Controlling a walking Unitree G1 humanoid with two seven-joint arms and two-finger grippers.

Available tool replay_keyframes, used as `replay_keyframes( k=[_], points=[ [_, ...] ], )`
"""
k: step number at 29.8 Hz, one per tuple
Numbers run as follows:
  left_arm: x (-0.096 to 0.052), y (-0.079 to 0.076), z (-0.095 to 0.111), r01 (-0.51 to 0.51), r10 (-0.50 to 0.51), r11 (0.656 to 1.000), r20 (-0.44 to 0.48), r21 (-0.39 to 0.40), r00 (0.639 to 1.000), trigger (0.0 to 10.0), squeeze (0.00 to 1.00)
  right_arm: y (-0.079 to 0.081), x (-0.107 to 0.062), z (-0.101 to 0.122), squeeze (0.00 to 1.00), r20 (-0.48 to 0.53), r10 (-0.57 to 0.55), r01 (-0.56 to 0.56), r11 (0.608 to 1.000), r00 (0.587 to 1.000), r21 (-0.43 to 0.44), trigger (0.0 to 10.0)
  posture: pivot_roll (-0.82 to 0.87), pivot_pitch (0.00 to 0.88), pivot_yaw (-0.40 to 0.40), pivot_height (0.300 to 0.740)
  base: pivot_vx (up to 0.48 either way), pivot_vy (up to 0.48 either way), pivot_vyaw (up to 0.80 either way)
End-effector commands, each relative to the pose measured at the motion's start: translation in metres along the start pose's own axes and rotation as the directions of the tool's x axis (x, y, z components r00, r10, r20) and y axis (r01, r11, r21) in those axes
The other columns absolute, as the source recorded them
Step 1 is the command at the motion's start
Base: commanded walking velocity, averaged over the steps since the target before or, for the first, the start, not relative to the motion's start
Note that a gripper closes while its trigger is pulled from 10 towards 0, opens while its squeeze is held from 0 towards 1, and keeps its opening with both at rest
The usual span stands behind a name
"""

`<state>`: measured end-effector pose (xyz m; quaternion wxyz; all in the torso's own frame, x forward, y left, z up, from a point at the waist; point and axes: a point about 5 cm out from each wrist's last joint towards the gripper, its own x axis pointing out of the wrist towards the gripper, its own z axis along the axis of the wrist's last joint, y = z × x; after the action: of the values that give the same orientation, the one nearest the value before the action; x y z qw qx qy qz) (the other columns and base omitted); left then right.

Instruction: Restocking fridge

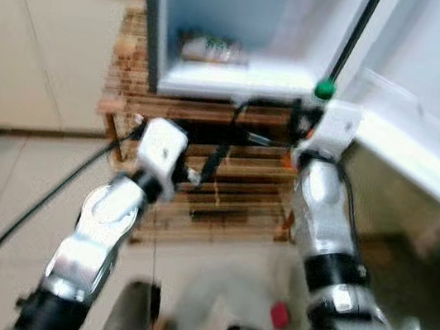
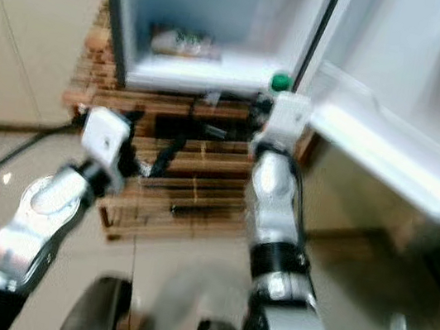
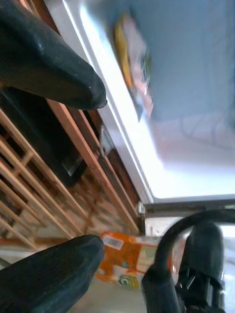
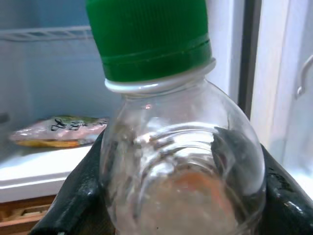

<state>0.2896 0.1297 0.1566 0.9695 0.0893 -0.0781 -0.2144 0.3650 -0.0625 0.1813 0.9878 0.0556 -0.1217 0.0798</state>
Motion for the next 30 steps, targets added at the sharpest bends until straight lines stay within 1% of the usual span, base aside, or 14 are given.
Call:
replay_keyframes(
  k=[1, 5, 7, 8, 9, 10, 13, 16, 20, 23, 24, 26, 28, 30],
  points=[
    [0.006, -0.011, 0.006, 0.038, -0.037, 0.999, 0.029, -0.01, 0.999, 10.0, 0.0, -0.023, 0.002, 0.01, 0.0, 0.05, -0.061, 0.062, 0.998, 0.997, -0.021, 0.0, -0.05, 0.0, -0.03, 0.613, 0.446, 0.0, 0.0],
    [0.005, -0.01, 0.013, 0.019, -0.017, 1.0, 0.07, -0.024, 0.997, 10.0, 0.0, -0.017, 0.003, 0.02, 0.0, 0.099, -0.025, 0.027, 0.999, 0.995, -0.023, 0.0, -0.05, 0.0, -0.028, 0.613, 0.445, 0.0, 0.0],
    [0.003, -0.01, 0.023, 0.003, 0.0, 1.0, 0.12, -0.022, 0.993, 10.0, 0.0, -0.003, 0.005, 0.047, 0.0, 0.211, 0.045, -0.045, 0.999, 0.976, -0.009, 0.0, -0.05, 0.0, -0.026, 0.613, 0.442, 0.0, 0.0],
    [0.003, -0.009, 0.033, -0.022, 0.022, 1.0, 0.16, -0.002, 0.987, 10.0, 0.0, 0.009, 0.005, 0.074, 0.0, 0.318, 0.109, -0.117, 0.993, 0.942, 0.004, 0.0, -0.04, 0.0, -0.026, 0.613, 0.382, 0.0, 0.0],
    [0.003, -0.009, 0.033, -0.022, 0.022, 1.0, 0.16, -0.002, 0.987, 10.0, 0.0, 0.009, 0.005, 0.074, 0.0, 0.318, 0.109, -0.117, 0.993, 0.942, 0.004, 0.0, -0.04, 0.0, -0.026, 0.613, 0.382, 0.0, 0.0],
    [0.005, -0.008, 0.041, -0.039, 0.037, 0.999, 0.187, 0.006, 0.982, 10.0, 0.0, 0.015, 0.005, 0.088, 0.0, 0.369, 0.142, -0.155, 0.988, 0.919, 0.007, 0.0, -0.04, 0.0, -0.03, 0.613, 0.0, 0.0, 0.0],
    [0.01, -0.006, 0.057, -0.045, 0.036, 0.998, 0.234, 0.034, 0.971, 10.0, 0.0, 0.024, 0.005, 0.108, 0.0, 0.422, 0.196, -0.223, 0.975, 0.885, 0.017, 0.0, -0.03, 0.0, -0.032, 0.613, 0.0, 0.0, 0.0],
    [0.012, -0.003, 0.058, -0.045, 0.039, 0.999, 0.239, 0.022, 0.97, 10.0, 0.0, 0.025, 0.007, 0.108, 0.0, 0.416, 0.208, -0.233, 0.972, 0.885, 0.011, 0.0, -0.03, 0.0, -0.037, 0.613, 0.0, 0.0, 0.0],
    [0.012, -0.002, 0.051, -0.05, 0.048, 0.999, 0.204, 0.004, 0.978, 10.0, 0.0, 0.022, 0.009, 0.087, 0.0, 0.316, 0.207, -0.23, 0.973, 0.926, 0.036, 0.0, -0.03, 0.0, -0.039, 0.613, 0.0, 0.0, 0.0],
    [0.013, -0.003, 0.046, -0.051, 0.047, 0.999, 0.175, 0.014, 0.984, 10.0, 0.0, 0.021, 0.008, 0.082, 0.0, 0.289, 0.207, -0.229, 0.972, 0.935, 0.045, 0.0, -0.03, 0.0, -0.039, 0.613, 0.0, 0.0, 0.0],
    [0.014, -0.003, 0.046, -0.051, 0.048, 0.999, 0.175, 0.012, 0.983, 10.0, 0.0, 0.02, 0.007, 0.083, 0.0, 0.291, 0.207, -0.225, 0.974, 0.934, 0.027, 0.0, -0.03, 0.0, -0.037, 0.613, 0.0, 0.0, 0.0],
    [0.014, -0.003, 0.047, -0.054, 0.052, 0.999, 0.181, 0.005, 0.982, 10.0, 0.0, 0.015, 0.004, 0.091, 0.0, 0.355, 0.203, -0.164, 0.977, 0.913, -0.137, 0.0, -0.04, 0.0, -0.034, 0.613, 0.0, 0.0, 0.0],
    [0.014, -0.002, 0.048, -0.054, 0.053, 0.999, 0.182, 0.003, 0.982, 10.0, 0.0, 0.014, 0.004, 0.094, 0.0, 0.372, 0.199, -0.143, 0.974, 0.906, -0.174, 0.0, -0.04, 0.0, -0.034, 0.613, 0.0, 0.0, 0.0],
    [0.014, -0.002, 0.048, -0.054, 0.054, 0.999, 0.182, -0.005, 0.982, 10.0, 0.0, 0.004, 0.002, 0.1, 0.0, 0.409, 0.161, -0.073, 0.972, 0.898, -0.222, 0.0, -0.04, 0.0, -0.03, 0.613, 0.0, 0.0, 0.0]
  ],
)
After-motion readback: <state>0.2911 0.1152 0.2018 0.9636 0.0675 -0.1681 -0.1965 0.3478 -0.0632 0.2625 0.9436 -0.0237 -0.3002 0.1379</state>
